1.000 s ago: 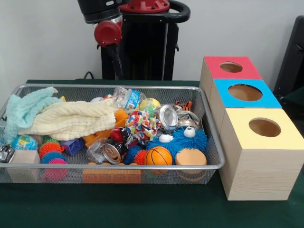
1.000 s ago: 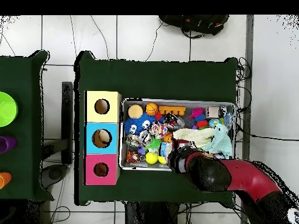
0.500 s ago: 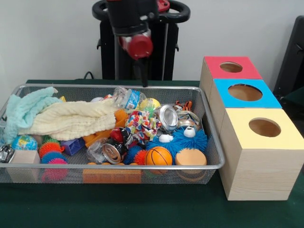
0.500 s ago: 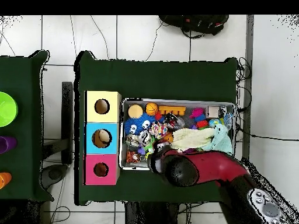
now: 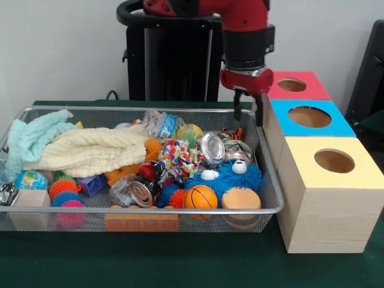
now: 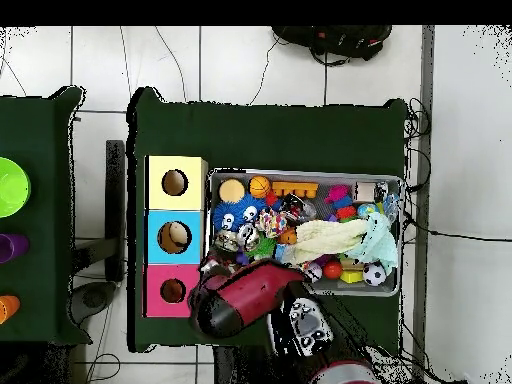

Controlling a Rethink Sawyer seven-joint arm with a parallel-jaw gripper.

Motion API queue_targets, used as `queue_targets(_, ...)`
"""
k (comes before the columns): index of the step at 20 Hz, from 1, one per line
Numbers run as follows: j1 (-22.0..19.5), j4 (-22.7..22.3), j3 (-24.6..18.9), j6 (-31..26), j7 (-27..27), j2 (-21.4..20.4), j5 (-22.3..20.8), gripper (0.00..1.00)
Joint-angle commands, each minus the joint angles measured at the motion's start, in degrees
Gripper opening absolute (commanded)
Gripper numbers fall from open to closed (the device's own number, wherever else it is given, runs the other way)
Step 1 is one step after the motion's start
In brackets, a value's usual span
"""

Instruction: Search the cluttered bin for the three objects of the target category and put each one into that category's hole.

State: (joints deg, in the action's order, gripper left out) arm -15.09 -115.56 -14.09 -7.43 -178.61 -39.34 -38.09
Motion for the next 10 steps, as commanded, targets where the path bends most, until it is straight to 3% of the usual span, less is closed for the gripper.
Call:
queue_targets(1,12.19,3.13,19.26,10.69,-12.57,7.21,3.63,1.00)
queue_targets(6,22.96,0.75,26.84,20.85,-11.61,13.25,12.44,1.00)
queue_targets(10,22.85,-1.52,26.95,24.39,-8.42,13.67,16.29,1.00)
